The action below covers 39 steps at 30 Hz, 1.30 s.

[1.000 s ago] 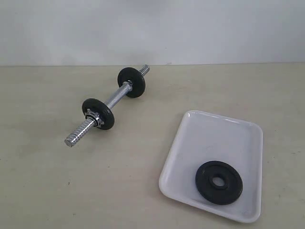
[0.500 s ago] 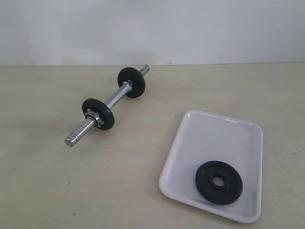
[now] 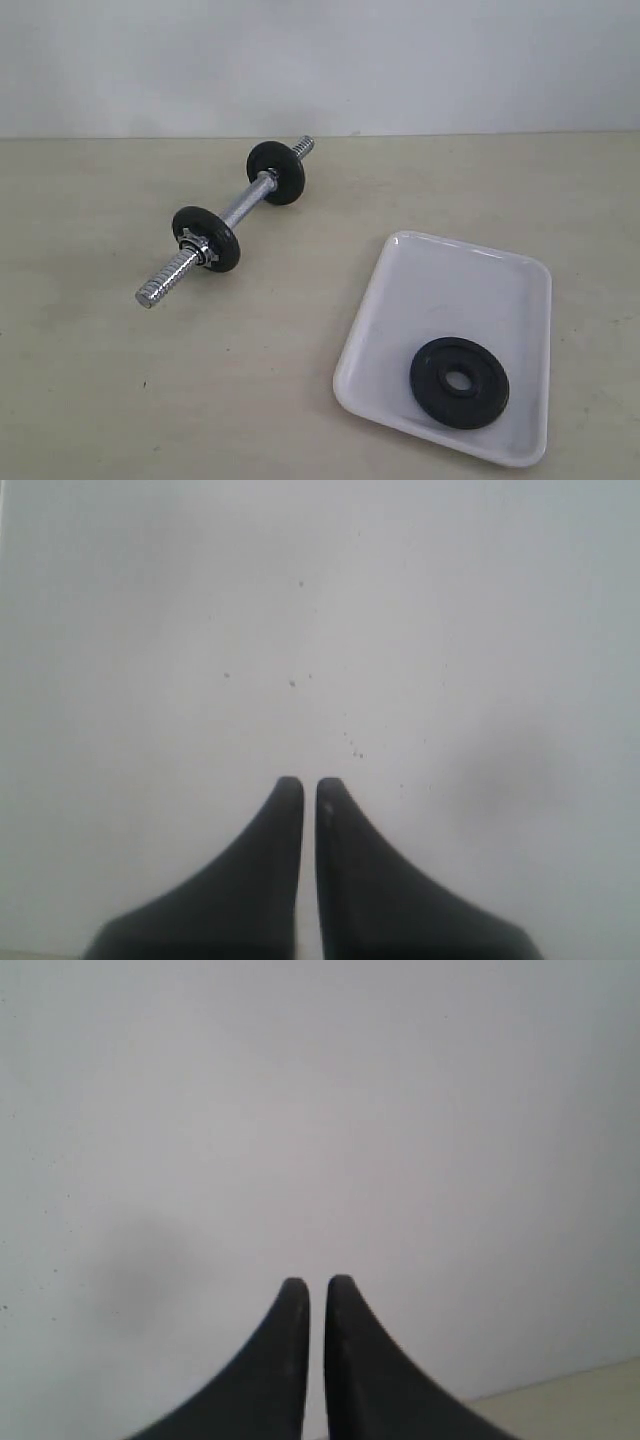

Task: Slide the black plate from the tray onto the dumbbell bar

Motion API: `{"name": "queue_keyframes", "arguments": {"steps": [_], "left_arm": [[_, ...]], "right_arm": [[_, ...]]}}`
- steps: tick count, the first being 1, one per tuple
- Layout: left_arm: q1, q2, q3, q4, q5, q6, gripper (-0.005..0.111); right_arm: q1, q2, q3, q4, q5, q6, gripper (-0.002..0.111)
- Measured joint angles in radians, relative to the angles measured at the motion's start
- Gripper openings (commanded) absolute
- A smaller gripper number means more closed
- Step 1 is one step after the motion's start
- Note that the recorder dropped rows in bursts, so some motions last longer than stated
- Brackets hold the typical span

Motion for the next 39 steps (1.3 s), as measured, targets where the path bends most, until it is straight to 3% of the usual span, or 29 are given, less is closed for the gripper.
{"name": "queue_keyframes", "arguments": {"steps": [4, 7, 14, 17, 21, 24, 27, 33, 39], "left_arm": [[0.0, 0.046, -0.136, 0.0, 0.044, 0.073, 0.004], [0.0, 0.163, -0.222, 0.0, 0.075, 0.148, 0.004], [-0.006, 0.583, -0.45, -0.024, 0.109, 0.259, 0.004], [-0.046, 0.776, -0.582, -0.116, 0.218, 0.378, 0.004], [-0.119, 1.009, -0.724, -0.395, 0.433, 0.644, 0.004], [-0.179, 1.125, -0.771, -0.625, 0.503, 0.847, 0.004], [-0.223, 1.187, -0.783, -0.732, 0.518, 0.948, 0.004], [-0.268, 1.322, -0.772, -0.699, 0.503, 0.979, 0.004], [-0.273, 1.463, -0.707, -0.661, 0.391, 0.984, 0.004]], "right_arm": [[0.0, 0.163, -0.142, -0.015, 0.168, -0.233, 0.002], [0.0, 0.259, -0.24, -0.015, 0.285, -0.288, 0.002], [0.0, 0.443, -0.473, -0.017, 0.573, -0.401, 0.002], [0.0, 0.512, -0.534, -0.002, 0.689, -0.439, 0.002], [0.0, 0.6, -0.552, 0.08, 0.77, -0.535, 0.002], [0.032, 0.65, -0.552, 0.099, 0.785, -0.592, 0.002], [0.109, 0.699, -0.552, 0.081, 0.789, -0.61, 0.002], [0.259, 0.796, -0.552, -0.024, 0.792, -0.596, 0.002], [0.276, 0.865, -0.552, -0.095, 0.788, -0.52, 0.002]]}}
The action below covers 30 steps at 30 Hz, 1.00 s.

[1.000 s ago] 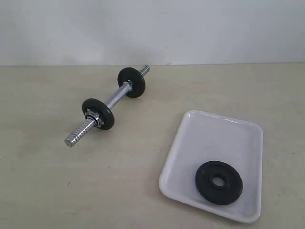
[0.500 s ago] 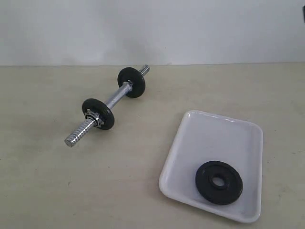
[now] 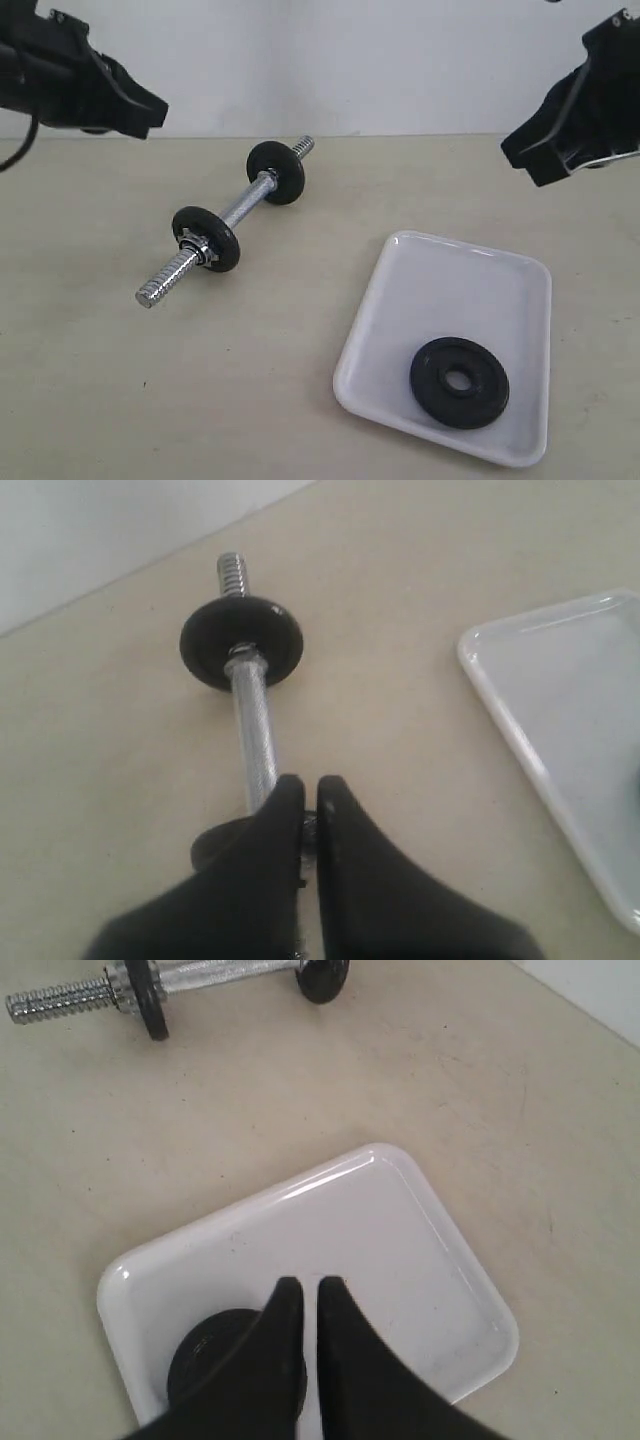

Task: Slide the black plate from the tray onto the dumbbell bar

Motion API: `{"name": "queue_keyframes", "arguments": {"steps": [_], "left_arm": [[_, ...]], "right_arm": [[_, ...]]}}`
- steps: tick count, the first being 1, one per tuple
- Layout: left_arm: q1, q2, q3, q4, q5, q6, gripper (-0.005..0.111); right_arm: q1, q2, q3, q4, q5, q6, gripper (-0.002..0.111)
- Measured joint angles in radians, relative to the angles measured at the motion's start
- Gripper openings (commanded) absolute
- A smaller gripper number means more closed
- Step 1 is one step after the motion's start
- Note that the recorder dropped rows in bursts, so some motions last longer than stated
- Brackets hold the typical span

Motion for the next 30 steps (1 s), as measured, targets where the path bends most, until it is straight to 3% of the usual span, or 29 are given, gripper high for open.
{"name": "queue_keyframes", "arguments": {"steps": [11, 23, 30], "left_arm": [[-0.001, 0.109, 0.003, 0.013, -0.172, 0.0, 0.004], [-0.002, 0.306, -0.217, 0.017, -0.09, 0.0, 0.004], [-0.002, 0.506, -0.391, 0.049, -0.013, 0.0, 0.004]], "right_arm": [[0.0, 0.025, 0.107, -0.082, -0.011, 0.062, 0.002], [0.0, 0.063, 0.137, -0.046, -0.093, 0.061, 0.002], [0.0, 0.063, 0.139, -0.042, -0.113, 0.059, 0.002]]}}
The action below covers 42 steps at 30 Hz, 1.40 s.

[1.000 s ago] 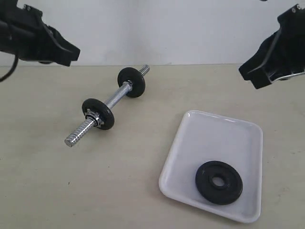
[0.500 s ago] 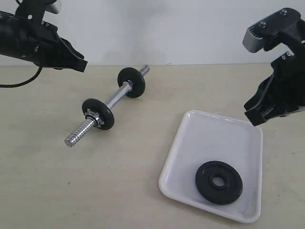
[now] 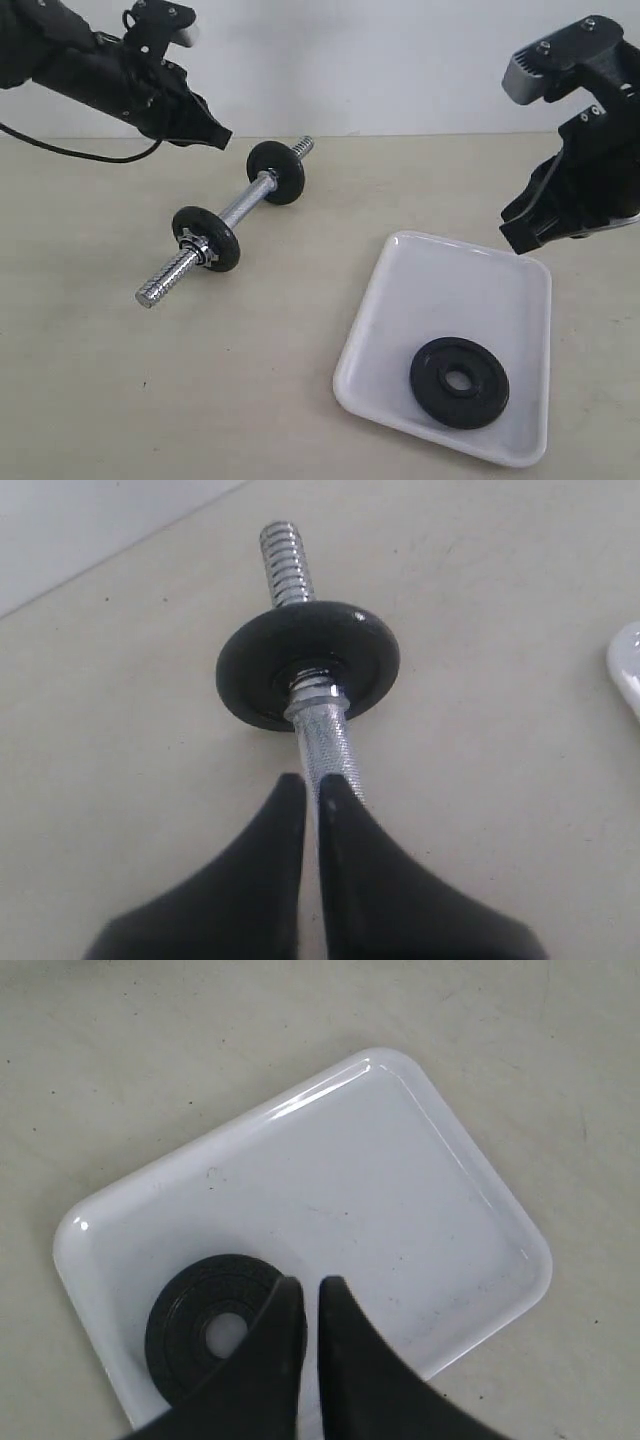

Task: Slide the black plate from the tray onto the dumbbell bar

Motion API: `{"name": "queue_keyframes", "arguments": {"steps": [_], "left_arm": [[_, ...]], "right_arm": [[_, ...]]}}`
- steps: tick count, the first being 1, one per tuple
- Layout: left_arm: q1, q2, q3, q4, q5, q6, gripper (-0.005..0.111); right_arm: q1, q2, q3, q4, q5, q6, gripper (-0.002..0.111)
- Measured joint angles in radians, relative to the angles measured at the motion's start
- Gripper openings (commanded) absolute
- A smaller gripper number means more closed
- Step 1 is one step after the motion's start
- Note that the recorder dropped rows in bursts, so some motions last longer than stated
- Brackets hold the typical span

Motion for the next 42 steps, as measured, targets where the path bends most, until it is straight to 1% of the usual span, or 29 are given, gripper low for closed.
{"name": "queue_keyframes", "arguments": {"steps": [5, 9, 14, 20, 21, 23, 26, 27, 30, 32, 42], "left_arm": [[0.0, 0.119, -0.076, 0.036, 0.0, -0.018, 0.004], [0.0, 0.165, -0.15, 0.046, 0.011, -0.032, 0.004], [0.0, 0.201, -0.22, 0.047, 0.055, -0.044, 0.004], [0.0, 0.262, -0.259, 0.048, 0.127, -0.044, 0.005], [0.0, 0.271, -0.264, 0.048, 0.142, -0.044, 0.007], [0.0, 0.283, -0.269, 0.05, 0.165, -0.044, 0.014], [0.0, 0.282, -0.282, 0.05, 0.186, -0.044, 0.032], [0.0, 0.282, -0.289, 0.05, 0.186, -0.044, 0.042], [-0.001, 0.282, -0.294, 0.048, 0.178, -0.053, 0.058], [-0.002, 0.282, -0.294, 0.048, 0.159, -0.08, 0.06], [-0.004, 0.31, -0.294, 0.05, 0.141, -0.171, 0.06]], "right_arm": [[0.0, 0.0, 0.0, 0.0, -0.004, 0.0, 0.002], [0.0, 0.0, 0.0, 0.0, -0.006, -0.002, 0.002], [0.0, 0.0, 0.0, 0.008, -0.01, -0.002, 0.002], [0.0, 0.0, 0.0, 0.008, -0.019, -0.002, 0.002], [0.0, 0.0, 0.0, 0.008, -0.023, -0.002, 0.002], [0.0, 0.0, 0.0, 0.008, -0.025, -0.002, 0.002], [0.0, 0.0, 0.0, 0.008, -0.027, -0.002, 0.002], [0.0, 0.0, 0.0, 0.008, -0.027, -0.002, 0.002], [0.0, 0.0, 0.0, 0.008, -0.028, -0.004, 0.002], [0.0, 0.0, 0.0, 0.008, -0.029, -0.004, 0.002], [0.0, 0.0, 0.0, 0.008, -0.029, -0.004, 0.002]]}}
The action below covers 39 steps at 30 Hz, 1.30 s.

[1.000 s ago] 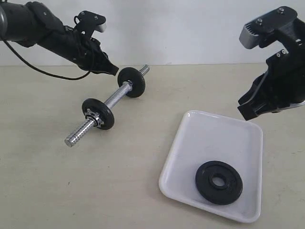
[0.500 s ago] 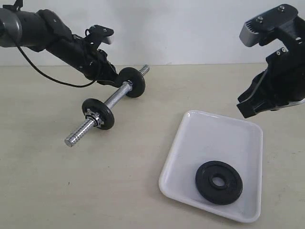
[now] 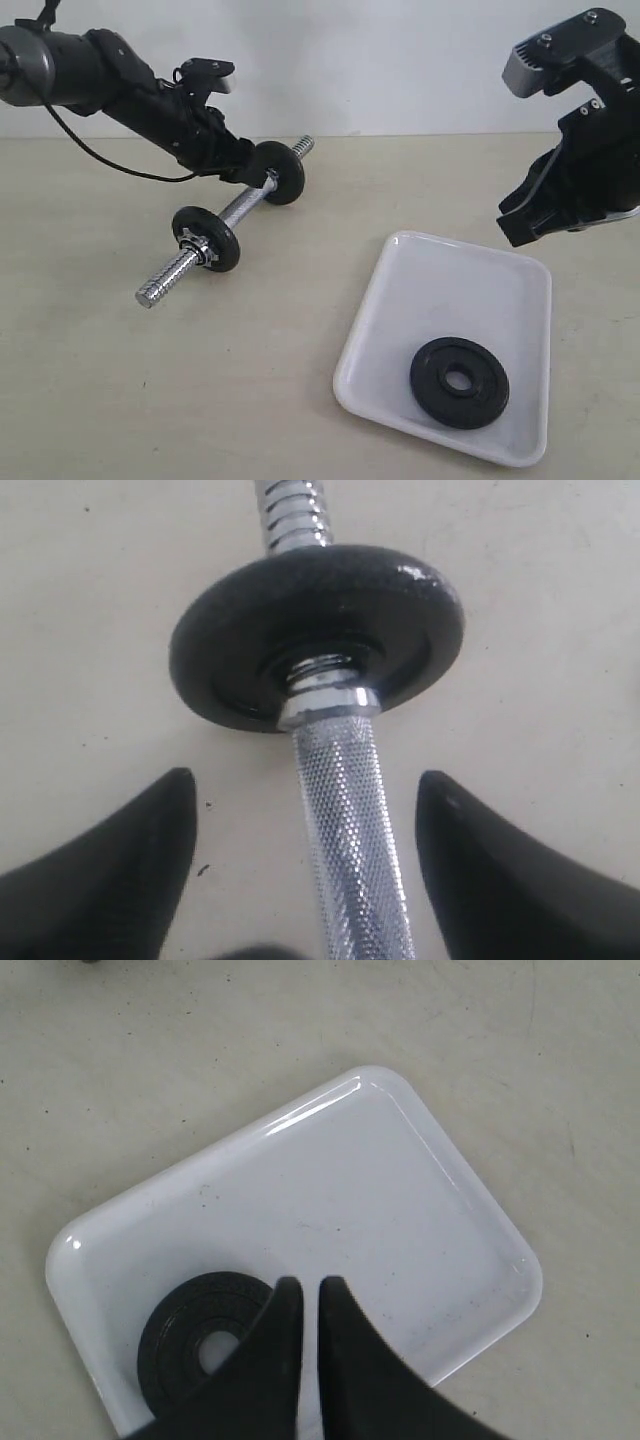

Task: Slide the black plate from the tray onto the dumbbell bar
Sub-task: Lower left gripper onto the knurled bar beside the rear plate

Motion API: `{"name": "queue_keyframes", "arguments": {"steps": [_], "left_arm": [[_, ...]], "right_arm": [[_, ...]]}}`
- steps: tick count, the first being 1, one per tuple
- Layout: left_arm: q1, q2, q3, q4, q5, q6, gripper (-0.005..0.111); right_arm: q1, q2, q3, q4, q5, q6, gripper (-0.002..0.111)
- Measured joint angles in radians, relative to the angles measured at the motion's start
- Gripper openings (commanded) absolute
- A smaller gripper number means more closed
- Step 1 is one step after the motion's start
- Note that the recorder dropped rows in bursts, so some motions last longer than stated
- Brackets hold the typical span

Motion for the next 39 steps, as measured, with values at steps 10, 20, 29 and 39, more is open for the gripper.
{"name": "queue_keyframes", "arguments": {"steps": [10, 20, 29, 39], "left_arm": [[-0.07, 0.027, 0.0, 0.027, -0.026, -0.019, 0.06], [-0.087, 0.053, 0.0, 0.176, -0.04, -0.119, 0.06], [-0.087, 0.053, 0.0, 0.18, -0.056, -0.135, 0.06], [-0.087, 0.062, 0.0, 0.18, -0.059, -0.161, 0.06]], "right_arm": [[0.0, 0.0, 0.0, 0.0, -0.015, 0.0, 0.002], [0.0, 0.0, 0.0, 0.0, -0.005, 0.0, 0.002], [0.0, 0.0, 0.0, 0.0, -0.005, 0.0, 0.002], [0.0, 0.0, 0.0, 0.008, -0.005, 0.002, 0.002]]}}
